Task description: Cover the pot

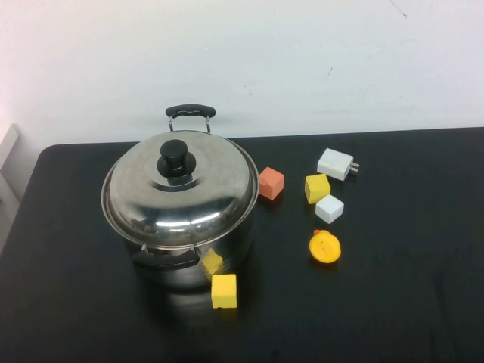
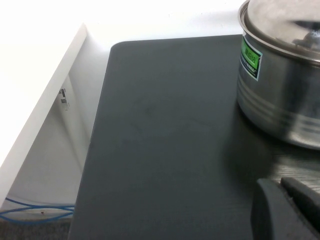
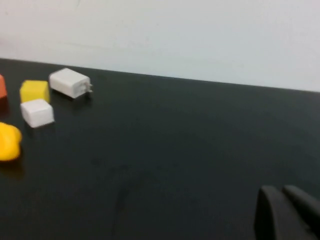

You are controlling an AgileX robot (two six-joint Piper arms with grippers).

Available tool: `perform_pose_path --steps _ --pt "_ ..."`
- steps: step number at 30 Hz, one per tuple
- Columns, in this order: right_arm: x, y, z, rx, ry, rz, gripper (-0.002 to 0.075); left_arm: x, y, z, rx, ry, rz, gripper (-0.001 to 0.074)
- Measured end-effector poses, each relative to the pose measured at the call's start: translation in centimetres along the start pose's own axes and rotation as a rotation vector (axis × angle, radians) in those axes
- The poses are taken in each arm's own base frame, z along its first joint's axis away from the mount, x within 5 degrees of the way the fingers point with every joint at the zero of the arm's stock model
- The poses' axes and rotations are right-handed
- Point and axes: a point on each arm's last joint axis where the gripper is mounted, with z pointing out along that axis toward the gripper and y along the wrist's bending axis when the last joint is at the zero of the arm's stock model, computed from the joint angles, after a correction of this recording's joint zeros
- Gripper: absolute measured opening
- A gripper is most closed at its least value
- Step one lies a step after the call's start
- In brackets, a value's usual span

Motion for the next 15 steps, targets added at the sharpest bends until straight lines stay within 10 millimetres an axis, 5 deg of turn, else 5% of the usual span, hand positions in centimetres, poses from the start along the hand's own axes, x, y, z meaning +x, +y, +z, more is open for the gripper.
perform_pose_path --steps 15 --pt "0.71 0.11 -0.11 -0.016 0.097 0.075 0.0 0.0 0.0 0.0 0.0 0.0 0.0 -0.0001"
